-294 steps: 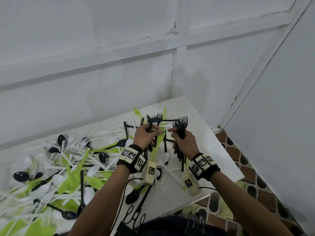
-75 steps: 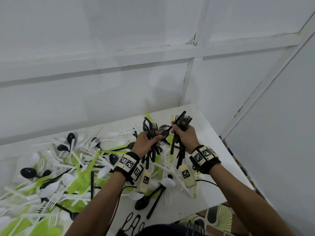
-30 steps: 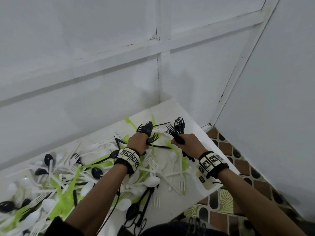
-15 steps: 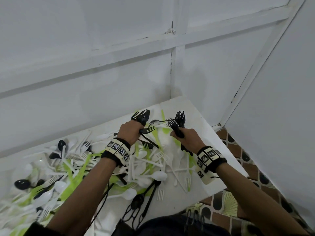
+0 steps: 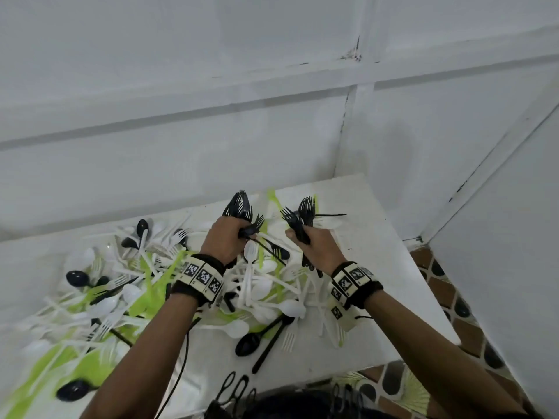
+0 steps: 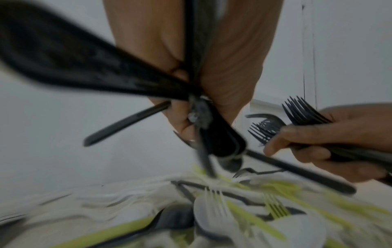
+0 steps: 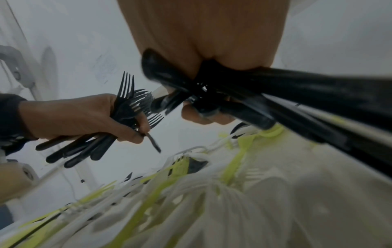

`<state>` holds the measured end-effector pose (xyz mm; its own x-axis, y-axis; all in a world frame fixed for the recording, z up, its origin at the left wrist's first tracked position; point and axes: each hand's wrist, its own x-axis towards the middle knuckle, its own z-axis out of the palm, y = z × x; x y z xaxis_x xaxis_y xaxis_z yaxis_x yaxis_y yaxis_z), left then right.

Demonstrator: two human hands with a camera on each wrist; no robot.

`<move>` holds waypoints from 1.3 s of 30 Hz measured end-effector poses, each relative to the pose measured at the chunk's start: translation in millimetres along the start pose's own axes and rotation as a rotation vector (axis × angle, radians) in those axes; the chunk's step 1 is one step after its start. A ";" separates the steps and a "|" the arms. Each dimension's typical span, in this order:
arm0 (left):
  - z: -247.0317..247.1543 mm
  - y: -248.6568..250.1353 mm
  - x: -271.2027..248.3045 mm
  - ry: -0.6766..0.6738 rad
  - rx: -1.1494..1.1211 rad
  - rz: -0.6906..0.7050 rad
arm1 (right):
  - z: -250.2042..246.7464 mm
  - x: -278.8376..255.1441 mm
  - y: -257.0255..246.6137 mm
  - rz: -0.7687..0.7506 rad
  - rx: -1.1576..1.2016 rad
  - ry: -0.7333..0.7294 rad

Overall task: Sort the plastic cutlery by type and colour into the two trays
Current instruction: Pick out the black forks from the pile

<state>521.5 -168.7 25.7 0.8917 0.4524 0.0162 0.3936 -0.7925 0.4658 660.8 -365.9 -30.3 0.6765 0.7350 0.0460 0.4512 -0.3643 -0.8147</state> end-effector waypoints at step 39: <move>38.5 -6.7 -58.4 0.242 -0.170 -0.183 | -48.1 82.5 50.3 0.215 -0.436 -0.239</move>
<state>475.4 -205.6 -12.5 0.7226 0.6810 0.1188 0.4810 -0.6187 0.6212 767.2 -351.1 -39.6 0.6517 0.7090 -0.2694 0.5514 -0.6867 -0.4737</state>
